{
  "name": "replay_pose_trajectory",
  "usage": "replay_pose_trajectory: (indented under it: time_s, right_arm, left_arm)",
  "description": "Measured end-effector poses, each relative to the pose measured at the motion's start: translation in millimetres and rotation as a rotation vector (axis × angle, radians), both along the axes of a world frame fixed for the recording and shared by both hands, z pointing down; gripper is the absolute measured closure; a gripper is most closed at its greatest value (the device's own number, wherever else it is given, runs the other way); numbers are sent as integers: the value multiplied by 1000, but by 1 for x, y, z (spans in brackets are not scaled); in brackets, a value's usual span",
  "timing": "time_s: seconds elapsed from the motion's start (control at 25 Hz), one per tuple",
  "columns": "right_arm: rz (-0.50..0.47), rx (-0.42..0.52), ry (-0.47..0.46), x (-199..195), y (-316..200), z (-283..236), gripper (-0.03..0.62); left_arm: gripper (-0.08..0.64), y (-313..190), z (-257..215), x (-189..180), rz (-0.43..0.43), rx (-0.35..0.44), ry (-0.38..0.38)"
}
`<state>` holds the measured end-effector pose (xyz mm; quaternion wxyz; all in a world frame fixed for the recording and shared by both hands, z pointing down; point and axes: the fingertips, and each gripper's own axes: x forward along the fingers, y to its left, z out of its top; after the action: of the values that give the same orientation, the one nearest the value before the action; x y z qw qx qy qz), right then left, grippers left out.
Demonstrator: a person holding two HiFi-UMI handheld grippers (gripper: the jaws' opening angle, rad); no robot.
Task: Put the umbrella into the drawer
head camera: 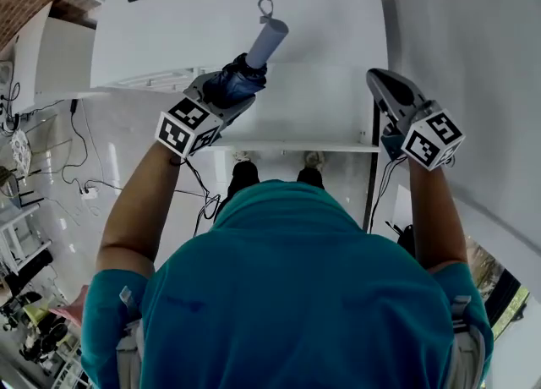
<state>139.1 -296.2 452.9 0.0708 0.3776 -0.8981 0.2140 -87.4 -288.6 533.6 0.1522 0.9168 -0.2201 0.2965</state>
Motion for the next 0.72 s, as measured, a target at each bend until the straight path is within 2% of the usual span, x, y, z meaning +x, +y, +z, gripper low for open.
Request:
replay_pose_trajectory:
  time_s: [0.48,0.72]
  right_arm:
    - [9,-35,14,2,-6,78,569]
    - [22,-73,12,14,-1,98,569]
  left_arm:
    - [309,19,119,31,204,-84,-286]
    - [308,29,162,48,305,-110,-417]
